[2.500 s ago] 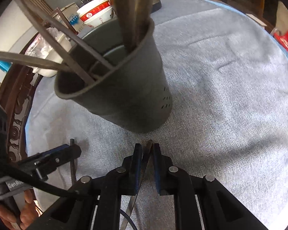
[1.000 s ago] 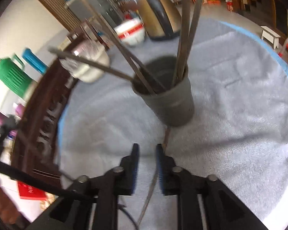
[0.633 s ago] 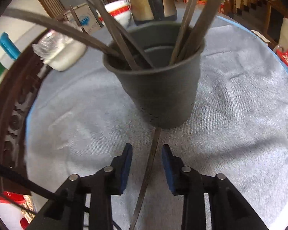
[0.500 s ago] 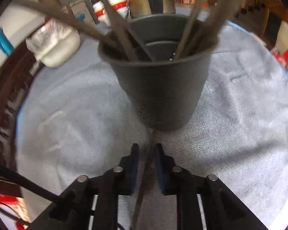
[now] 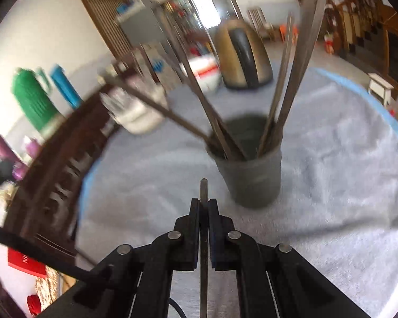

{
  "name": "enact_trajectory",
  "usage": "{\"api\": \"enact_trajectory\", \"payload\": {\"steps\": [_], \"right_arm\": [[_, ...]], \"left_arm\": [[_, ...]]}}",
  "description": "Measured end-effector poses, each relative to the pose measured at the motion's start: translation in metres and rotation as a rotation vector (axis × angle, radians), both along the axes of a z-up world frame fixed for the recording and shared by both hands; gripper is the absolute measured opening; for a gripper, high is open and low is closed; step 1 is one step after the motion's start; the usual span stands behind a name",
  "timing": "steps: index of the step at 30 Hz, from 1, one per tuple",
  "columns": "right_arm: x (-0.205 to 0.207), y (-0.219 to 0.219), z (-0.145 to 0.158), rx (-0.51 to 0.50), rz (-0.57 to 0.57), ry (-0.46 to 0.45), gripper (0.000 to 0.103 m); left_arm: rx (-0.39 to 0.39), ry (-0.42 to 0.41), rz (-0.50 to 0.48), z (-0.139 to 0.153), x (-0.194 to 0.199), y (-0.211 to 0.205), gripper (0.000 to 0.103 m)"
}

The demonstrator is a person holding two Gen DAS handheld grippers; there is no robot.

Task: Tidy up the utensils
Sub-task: 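Lift both held chopsticks and carry them over the grey cup, then lower the chopsticks into the grey cup and open both grippers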

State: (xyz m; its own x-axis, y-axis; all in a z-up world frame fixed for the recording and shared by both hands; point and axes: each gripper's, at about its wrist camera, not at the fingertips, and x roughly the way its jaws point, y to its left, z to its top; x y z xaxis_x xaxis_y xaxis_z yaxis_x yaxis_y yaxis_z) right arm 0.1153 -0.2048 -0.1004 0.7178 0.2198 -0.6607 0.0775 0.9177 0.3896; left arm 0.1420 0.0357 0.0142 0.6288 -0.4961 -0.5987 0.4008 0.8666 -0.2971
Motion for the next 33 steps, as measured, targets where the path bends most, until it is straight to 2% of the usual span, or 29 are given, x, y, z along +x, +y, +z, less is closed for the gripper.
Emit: {"api": "enact_trajectory", "payload": {"steps": [5, 12, 18, 27, 33], "right_arm": [[-0.031, -0.016, 0.037, 0.031, -0.032, -0.174, 0.006], [-0.063, -0.044, 0.086, 0.081, -0.128, -0.354, 0.006], [-0.077, -0.056, 0.127, 0.031, -0.218, -0.498, 0.006], [-0.068, -0.054, 0.162, -0.093, -0.302, -0.612, 0.006], [-0.054, -0.05, 0.17, -0.158, -0.362, -0.652, 0.006]], "left_arm": [[0.009, -0.011, -0.007, 0.004, -0.003, -0.008, 0.006], [0.015, -0.051, -0.024, 0.021, -0.008, -0.018, 0.006], [0.005, -0.132, -0.055, 0.052, -0.011, -0.036, 0.006], [-0.04, -0.31, -0.061, 0.108, -0.001, -0.069, 0.006], [-0.059, -0.37, -0.048, 0.116, 0.013, -0.093, 0.006]]}}
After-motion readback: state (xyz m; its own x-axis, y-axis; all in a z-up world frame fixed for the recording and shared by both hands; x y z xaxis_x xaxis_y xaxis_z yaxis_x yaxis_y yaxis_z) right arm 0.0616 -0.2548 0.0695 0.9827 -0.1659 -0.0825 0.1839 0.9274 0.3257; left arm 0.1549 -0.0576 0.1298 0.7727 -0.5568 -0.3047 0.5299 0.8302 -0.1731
